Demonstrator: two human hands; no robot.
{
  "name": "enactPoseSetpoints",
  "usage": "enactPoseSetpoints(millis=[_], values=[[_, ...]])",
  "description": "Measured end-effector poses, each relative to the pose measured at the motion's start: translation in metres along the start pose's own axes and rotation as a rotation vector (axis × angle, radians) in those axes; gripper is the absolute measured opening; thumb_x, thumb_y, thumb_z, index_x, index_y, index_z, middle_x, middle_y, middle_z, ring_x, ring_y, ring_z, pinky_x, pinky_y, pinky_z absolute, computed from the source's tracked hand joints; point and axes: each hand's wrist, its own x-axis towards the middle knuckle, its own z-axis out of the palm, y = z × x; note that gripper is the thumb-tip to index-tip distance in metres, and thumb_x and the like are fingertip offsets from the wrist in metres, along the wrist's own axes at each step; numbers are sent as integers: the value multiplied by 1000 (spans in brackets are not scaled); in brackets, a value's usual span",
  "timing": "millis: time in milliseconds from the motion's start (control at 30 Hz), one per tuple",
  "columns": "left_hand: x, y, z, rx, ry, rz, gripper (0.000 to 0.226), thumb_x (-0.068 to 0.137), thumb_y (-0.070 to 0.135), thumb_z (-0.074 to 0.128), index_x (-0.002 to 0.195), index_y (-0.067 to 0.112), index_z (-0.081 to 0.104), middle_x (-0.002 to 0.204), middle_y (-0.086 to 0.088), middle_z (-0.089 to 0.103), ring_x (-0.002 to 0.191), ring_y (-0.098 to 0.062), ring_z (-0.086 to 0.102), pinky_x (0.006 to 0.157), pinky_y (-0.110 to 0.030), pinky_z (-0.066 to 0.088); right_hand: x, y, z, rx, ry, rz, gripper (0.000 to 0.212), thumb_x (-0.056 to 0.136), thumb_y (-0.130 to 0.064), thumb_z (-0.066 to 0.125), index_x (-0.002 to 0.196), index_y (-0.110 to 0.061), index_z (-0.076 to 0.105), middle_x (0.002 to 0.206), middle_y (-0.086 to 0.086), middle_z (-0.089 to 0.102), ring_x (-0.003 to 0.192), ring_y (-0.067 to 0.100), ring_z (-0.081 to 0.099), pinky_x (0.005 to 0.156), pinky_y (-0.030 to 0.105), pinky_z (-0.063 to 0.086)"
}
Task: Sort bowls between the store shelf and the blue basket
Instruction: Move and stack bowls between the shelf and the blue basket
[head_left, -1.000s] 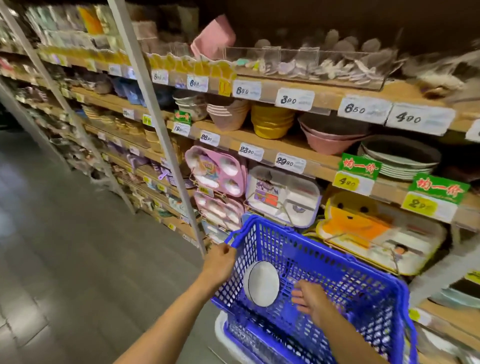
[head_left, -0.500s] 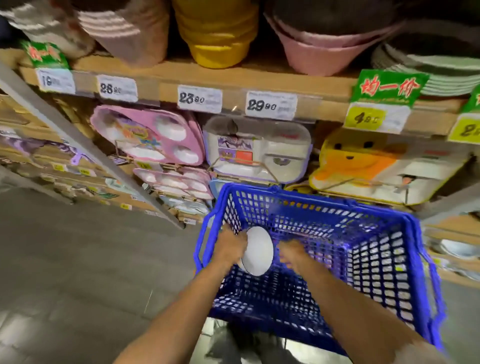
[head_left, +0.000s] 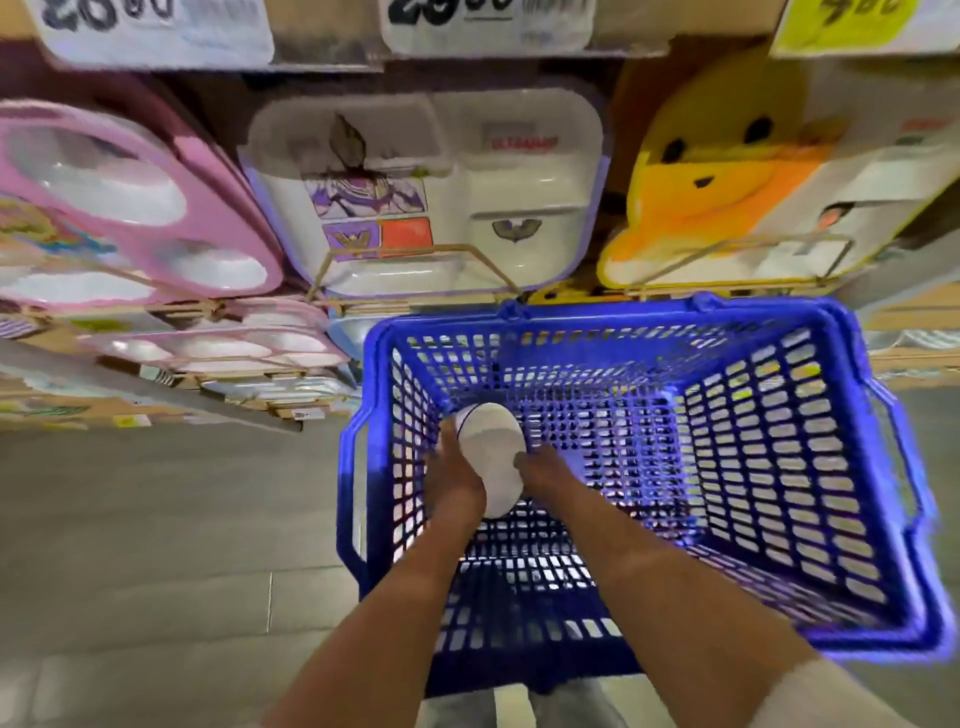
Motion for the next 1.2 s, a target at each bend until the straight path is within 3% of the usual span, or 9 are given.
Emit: enactPoseSetpoints(millis=[100, 300, 433, 533, 700, 767, 833, 1033, 1200], values=[[3, 0, -2, 48, -21, -10, 76, 95, 4, 40, 153, 39, 7, 145, -17, 35, 117, -39, 54, 92, -47, 47, 7, 8, -6, 30, -25, 30, 8, 92, -11, 48, 99, -7, 49, 96, 21, 55, 90, 29, 57, 72, 41, 43], [-24, 11, -23, -48, -53, 111, 78, 90, -3, 41, 153, 34, 15, 130, -22, 50, 112, -40, 56, 92, -50, 50, -22, -1, -37, 118, -31, 34, 30, 95, -18, 52, 66, -10, 48, 75, 15, 52, 57, 21, 45, 54, 27, 31], [-51, 23, -52, -113, -29, 200, 78, 87, -6, 40, 153, 30, 19, 131, -20, 52, 117, -40, 53, 93, -47, 47, -59, -15, -66, 256, 10, -31, 14, 91, -17, 57, 79, -10, 57, 73, 11, 58, 66, 23, 54, 58, 26, 40], [-77, 38, -85, -212, -69, 281, 74, 88, -6, 38, 151, 31, 23, 137, -13, 51, 120, -37, 52, 94, -46, 50, -93, -26, -89, 403, 1, -77, 19, 96, -15, 50, 77, -16, 53, 69, 4, 51, 56, 18, 45, 52, 24, 32], [-130, 52, -140, -515, -298, 363, 57, 88, -2, 40, 112, 49, 47, 123, 9, 55, 97, -24, 58, 50, -36, 58, -167, -48, -119, 591, 8, -270, 16, 93, -11, 50, 81, -13, 60, 67, 3, 53, 54, 14, 49, 48, 24, 41], [-146, 56, -156, -608, -376, 354, 57, 86, -1, 42, 105, 51, 50, 113, 11, 57, 88, -27, 65, 53, -39, 58, -197, -51, -128, 605, -1, -364, 14, 93, -15, 51, 93, -13, 65, 76, 3, 61, 68, 17, 56, 49, 23, 44], [-160, 64, -168, -651, -417, 352, 57, 84, -4, 42, 118, 41, 49, 109, 2, 59, 75, -31, 70, 52, -38, 57, -224, -50, -137, 650, -18, -444, 17, 93, -17, 51, 98, -14, 67, 86, 4, 66, 77, 18, 59, 54, 24, 46], [-217, 103, -192, -676, -481, 475, 57, 80, -1, 46, 121, 38, 52, 105, -1, 62, 65, -30, 73, 55, -38, 58, -288, -41, -171, 846, -21, -674, 31, 92, -16, 50, 119, -19, 65, 117, 8, 70, 107, 24, 63, 87, 39, 49], [-271, 142, -189, -679, -486, 582, 48, 80, 5, 50, 122, 30, 55, 95, -5, 66, 62, -30, 72, 53, -37, 58, -336, -29, -209, 1045, -28, -820, 31, 89, -15, 50, 109, -26, 72, 110, 6, 73, 96, 21, 70, 77, 32, 58]])
